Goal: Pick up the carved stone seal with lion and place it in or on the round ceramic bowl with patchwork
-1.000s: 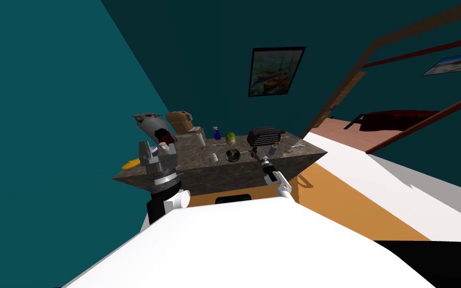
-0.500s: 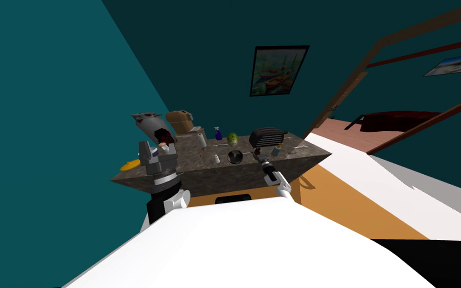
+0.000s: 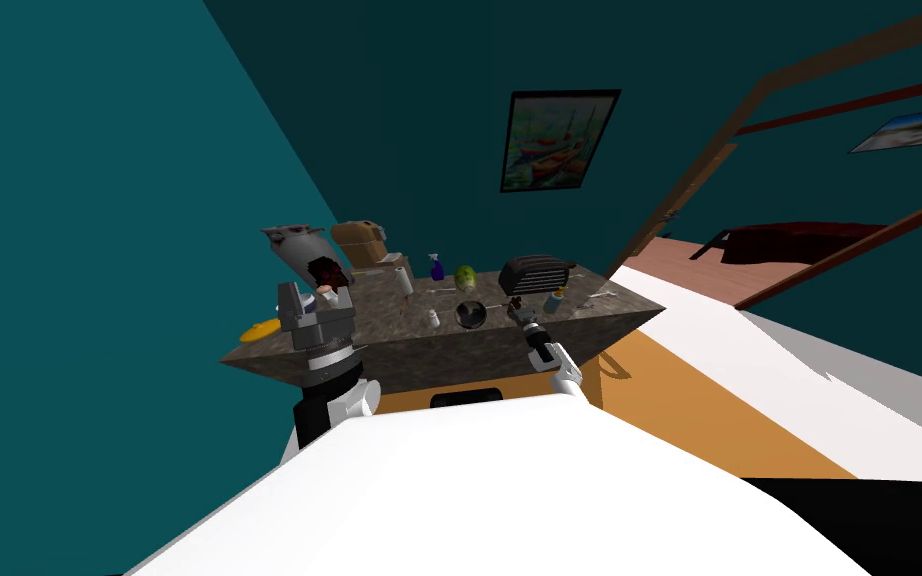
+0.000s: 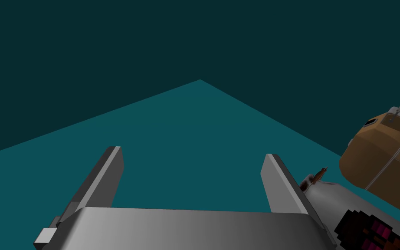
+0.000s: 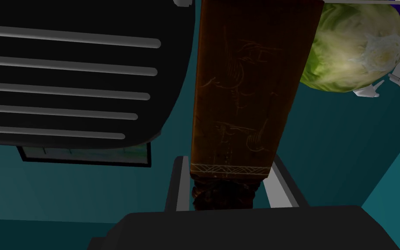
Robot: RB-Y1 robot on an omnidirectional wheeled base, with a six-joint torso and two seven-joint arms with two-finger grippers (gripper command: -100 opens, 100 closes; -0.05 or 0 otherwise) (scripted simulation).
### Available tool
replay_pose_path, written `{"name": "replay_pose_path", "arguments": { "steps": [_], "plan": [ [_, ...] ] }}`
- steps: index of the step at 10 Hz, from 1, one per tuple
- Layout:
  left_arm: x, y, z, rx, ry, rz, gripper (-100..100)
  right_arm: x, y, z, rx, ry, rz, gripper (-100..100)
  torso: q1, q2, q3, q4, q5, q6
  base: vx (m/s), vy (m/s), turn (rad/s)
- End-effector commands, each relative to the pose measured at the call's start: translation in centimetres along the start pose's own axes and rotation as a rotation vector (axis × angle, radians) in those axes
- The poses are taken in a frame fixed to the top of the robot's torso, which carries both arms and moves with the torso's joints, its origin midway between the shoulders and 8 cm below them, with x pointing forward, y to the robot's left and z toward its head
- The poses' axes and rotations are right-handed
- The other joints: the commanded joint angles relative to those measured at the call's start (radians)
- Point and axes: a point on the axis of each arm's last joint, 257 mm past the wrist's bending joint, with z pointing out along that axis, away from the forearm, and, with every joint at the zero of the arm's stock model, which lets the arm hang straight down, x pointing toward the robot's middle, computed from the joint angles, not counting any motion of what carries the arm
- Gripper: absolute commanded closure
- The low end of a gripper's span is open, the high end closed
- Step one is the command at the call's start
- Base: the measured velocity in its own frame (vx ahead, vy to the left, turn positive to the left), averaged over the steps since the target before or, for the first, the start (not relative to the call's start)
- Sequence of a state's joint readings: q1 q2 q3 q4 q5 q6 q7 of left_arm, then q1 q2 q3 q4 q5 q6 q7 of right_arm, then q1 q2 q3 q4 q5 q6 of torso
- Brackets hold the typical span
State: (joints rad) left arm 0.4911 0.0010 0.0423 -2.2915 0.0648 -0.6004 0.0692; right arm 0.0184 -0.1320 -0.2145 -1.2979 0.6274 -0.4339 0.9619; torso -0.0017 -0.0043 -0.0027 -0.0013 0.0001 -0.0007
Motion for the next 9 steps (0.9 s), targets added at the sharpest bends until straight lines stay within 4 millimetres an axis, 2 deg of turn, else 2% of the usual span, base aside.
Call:
{"name": "replay_pose_path", "arguments": {
  "steps": [1, 2, 3, 4, 5, 9],
  "plan": [
    [0.0, 0.0, 0.0, 0.000, 0.000, 0.000, 0, 0.0, 0.0, 0.0, 0.000, 0.000, 0.000, 100, 0.000, 0.000, 0.000, 0.000, 0.000, 0.000, 0.000, 0.000, 0.000],
    [0.0, 0.0, 0.0, 0.000, 0.000, 0.000, 0, 0.0, 0.0, 0.0, 0.000, 0.000, 0.000, 0, 0.000, 0.000, 0.000, 0.000, 0.000, 0.000, 0.000, 0.000, 0.000],
    [0.0, 0.0, 0.0, 0.000, 0.000, 0.000, 0, 0.0, 0.0, 0.0, 0.000, 0.000, 0.000, 100, 0.000, 0.000, 0.000, 0.000, 0.000, 0.000, 0.000, 0.000, 0.000],
    [0.0, 0.0, 0.0, 0.000, 0.000, 0.000, 0, 0.0, 0.0, 0.0, 0.000, 0.000, 0.000, 0, 0.000, 0.000, 0.000, 0.000, 0.000, 0.000, 0.000, 0.000, 0.000],
    [0.0, 0.0, 0.0, 0.000, 0.000, 0.000, 0, -1.0, 0.0, 0.6, -0.004, -0.024, 0.060, 100, 0.000, 0.000, 0.000, 0.000, 0.000, 0.000, -0.029, -0.059, 0.195],
    [0.0, 0.0, 0.0, 0.000, 0.000, 0.000, 0, -2.5, 0.0, 1.6, -0.013, -0.059, 0.150, 100, -0.006, 0.002, 0.001, 0.001, -0.002, -0.002, -0.025, -0.083, 0.124]
  ]
}}
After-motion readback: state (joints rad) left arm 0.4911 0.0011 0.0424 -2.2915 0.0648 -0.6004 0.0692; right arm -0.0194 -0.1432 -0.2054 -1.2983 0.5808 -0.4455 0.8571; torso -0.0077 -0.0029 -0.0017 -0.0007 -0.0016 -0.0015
